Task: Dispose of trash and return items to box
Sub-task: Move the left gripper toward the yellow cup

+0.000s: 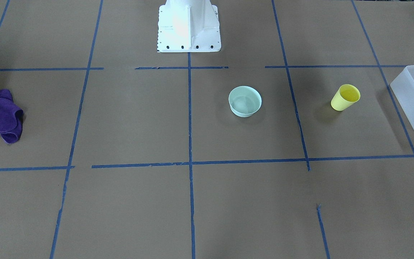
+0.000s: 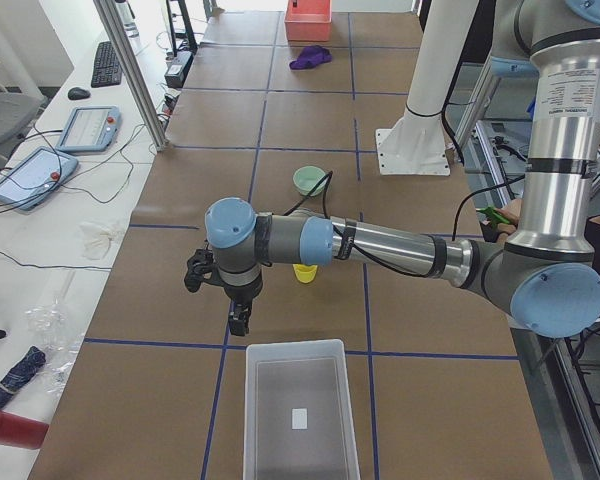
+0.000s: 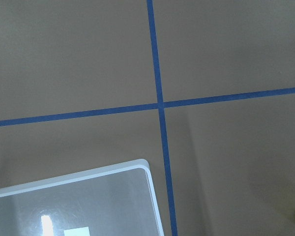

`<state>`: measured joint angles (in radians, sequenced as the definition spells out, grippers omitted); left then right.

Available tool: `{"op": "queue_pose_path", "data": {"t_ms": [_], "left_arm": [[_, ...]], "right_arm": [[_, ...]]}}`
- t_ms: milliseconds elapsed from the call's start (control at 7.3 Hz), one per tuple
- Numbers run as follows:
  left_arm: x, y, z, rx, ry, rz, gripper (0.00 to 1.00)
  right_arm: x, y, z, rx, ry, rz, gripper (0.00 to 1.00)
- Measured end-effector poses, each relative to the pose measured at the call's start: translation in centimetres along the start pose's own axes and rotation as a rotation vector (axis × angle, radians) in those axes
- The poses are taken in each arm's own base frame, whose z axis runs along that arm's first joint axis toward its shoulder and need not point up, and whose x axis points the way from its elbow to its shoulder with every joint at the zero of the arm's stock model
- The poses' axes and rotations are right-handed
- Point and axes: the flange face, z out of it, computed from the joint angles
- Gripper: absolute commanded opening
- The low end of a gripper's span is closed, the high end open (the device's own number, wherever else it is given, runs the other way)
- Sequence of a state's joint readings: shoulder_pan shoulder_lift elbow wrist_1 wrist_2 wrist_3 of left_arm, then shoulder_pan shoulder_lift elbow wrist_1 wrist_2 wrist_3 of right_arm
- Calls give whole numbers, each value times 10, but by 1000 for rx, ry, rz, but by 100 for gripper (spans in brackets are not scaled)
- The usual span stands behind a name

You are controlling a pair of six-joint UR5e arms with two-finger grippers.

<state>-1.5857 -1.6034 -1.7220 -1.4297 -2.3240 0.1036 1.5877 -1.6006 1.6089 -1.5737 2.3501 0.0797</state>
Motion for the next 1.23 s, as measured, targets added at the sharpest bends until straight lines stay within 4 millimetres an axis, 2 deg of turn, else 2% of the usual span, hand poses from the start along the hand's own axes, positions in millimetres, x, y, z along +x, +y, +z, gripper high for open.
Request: {"op": "queue_pose_path", "data": {"t_ms": [411,685,958,1095,1232], "left_arm": [[18,-4,-18,40,-4,38,100],[47,-9,-21,49,5,69,100],[88,-11,-6,39,43,52,100],[103,-6,9,42,58,31,100],[116,8,31,61,79,8,100]], "right_arm": [[-1,-2,0,9,-2,-7,100],[-10,-10,-6,23,-4,-19,100],[-20,-15,-13,41,-12,-22,100],[-26,-17,-18,56,-21,-34,100],[-28,-18,-16,57,-25,-41,100]]}}
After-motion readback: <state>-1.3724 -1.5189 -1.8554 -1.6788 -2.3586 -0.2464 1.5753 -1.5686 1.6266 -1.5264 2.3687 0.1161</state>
